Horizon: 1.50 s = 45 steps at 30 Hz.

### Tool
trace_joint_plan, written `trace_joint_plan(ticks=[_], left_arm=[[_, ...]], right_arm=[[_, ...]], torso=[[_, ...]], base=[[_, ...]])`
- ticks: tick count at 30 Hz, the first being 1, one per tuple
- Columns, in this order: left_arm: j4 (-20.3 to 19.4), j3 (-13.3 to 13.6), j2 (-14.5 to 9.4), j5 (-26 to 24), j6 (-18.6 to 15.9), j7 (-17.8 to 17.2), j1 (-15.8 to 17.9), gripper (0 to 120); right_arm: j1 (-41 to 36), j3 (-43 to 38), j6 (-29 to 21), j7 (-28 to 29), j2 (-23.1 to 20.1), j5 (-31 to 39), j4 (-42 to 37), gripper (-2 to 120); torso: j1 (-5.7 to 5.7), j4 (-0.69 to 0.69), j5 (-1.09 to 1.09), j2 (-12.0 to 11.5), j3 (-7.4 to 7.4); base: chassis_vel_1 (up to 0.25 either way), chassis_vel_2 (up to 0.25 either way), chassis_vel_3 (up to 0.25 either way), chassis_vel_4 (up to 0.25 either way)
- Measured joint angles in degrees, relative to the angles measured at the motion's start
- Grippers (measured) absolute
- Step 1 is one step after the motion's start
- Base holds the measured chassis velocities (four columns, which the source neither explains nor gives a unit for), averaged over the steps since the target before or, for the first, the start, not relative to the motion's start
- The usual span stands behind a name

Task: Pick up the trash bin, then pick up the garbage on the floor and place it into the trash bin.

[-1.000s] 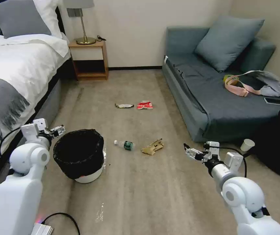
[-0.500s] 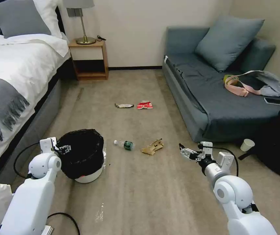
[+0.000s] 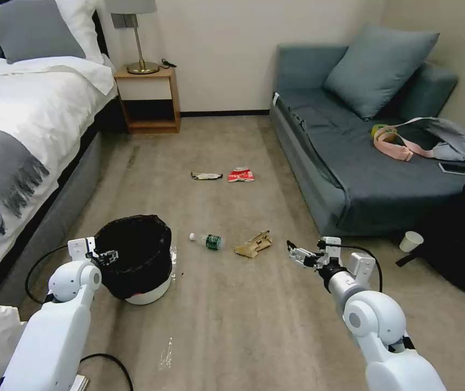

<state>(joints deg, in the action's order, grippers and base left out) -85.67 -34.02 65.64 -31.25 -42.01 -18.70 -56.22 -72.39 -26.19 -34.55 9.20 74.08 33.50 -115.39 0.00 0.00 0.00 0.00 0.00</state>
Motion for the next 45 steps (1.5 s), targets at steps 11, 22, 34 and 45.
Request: trace_joint_plan(ticks=[11, 22, 34, 45], left_arm=[[-1.92, -1.28, 0.24, -0.82, -0.04, 1.58, -1.22, 21], [-8.88, -4.43, 1.6, -0.62, 0.49, 1.15, -4.3, 3], [-27.18, -10.78, 3.49, 2.36, 2.37, -1.15, -14.73, 3], [-29.84, -16.82, 3.52, 6.12, 5.83, -1.33, -21.69, 3]], right_arm=[[0.42, 1.07, -1.08, 0.79, -0.09, 2.49, 0.13, 100], [-1.57, 0.06, -0.6, 0.79, 0.15, 2.05, -0.6, 100], [-4.65, 0.21, 5.97, -2.94, 1.85, -3.16, -1.12, 100], [-6.38, 0.68, 7.27, -4.77, 3.3, -4.6, -0.87, 100]], torso=[[0.0, 0.01, 0.01, 0.0, 0.0], [0.0, -0.02, 0.0, 0.0, 0.0], [0.0, 0.0, -0.01, 0.0, 0.0], [0.0, 0.0, -0.01, 0.0, 0.0]], base=[[0.0, 0.0, 0.0, 0.0], [0.0, 0.0, 0.0, 0.0], [0.0, 0.0, 0.0, 0.0], [0.0, 0.0, 0.0, 0.0]])
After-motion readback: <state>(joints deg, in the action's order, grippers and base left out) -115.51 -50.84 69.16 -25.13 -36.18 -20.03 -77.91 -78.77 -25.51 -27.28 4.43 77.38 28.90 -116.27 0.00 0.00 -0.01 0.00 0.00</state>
